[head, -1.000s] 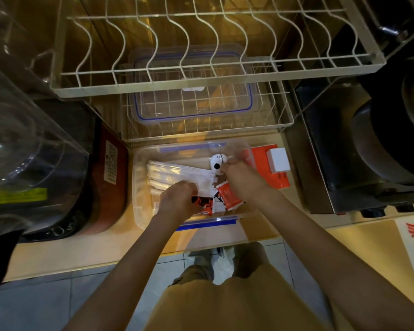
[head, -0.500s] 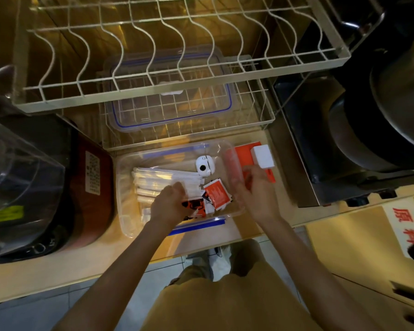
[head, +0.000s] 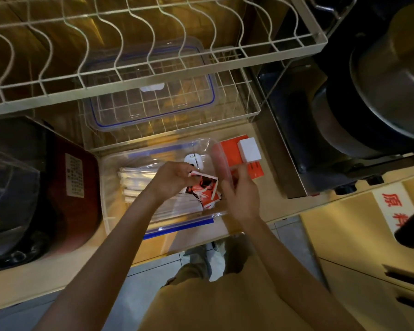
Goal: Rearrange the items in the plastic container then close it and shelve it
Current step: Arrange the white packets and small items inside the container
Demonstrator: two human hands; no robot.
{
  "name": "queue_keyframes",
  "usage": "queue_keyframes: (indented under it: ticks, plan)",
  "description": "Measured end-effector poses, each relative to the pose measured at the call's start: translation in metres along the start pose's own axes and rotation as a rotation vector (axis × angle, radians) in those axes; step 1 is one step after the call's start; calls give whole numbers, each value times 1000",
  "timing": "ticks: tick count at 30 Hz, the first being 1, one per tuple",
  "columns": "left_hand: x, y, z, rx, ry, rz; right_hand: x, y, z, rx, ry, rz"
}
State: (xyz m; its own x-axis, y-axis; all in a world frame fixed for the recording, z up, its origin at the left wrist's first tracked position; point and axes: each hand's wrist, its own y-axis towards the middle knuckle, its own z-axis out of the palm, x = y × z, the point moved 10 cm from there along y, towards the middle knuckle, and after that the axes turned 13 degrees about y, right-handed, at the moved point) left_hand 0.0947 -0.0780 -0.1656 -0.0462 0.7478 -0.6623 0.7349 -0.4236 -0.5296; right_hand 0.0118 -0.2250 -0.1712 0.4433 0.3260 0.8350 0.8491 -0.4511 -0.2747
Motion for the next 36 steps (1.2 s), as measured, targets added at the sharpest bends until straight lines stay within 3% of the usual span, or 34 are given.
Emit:
queue_keyframes:
  ticks: [3, 6, 11, 26, 36]
  plan:
    - [-4, 15, 25, 29, 102, -3, -3, 0, -1, -18, 20, -9]
    - [-7, 24, 51, 77, 405, 71, -2, -1, -1, -27, 64, -20]
    - [-19, 22, 60, -63, 778, 179, -2, -2, -2, -52, 105, -30]
    - [-16, 18, 73, -18, 858, 246, -1, -3, -2, -52, 128, -43]
    - [-10, 13, 64, -144, 917, 57, 1, -5, -3, -59, 163, -51]
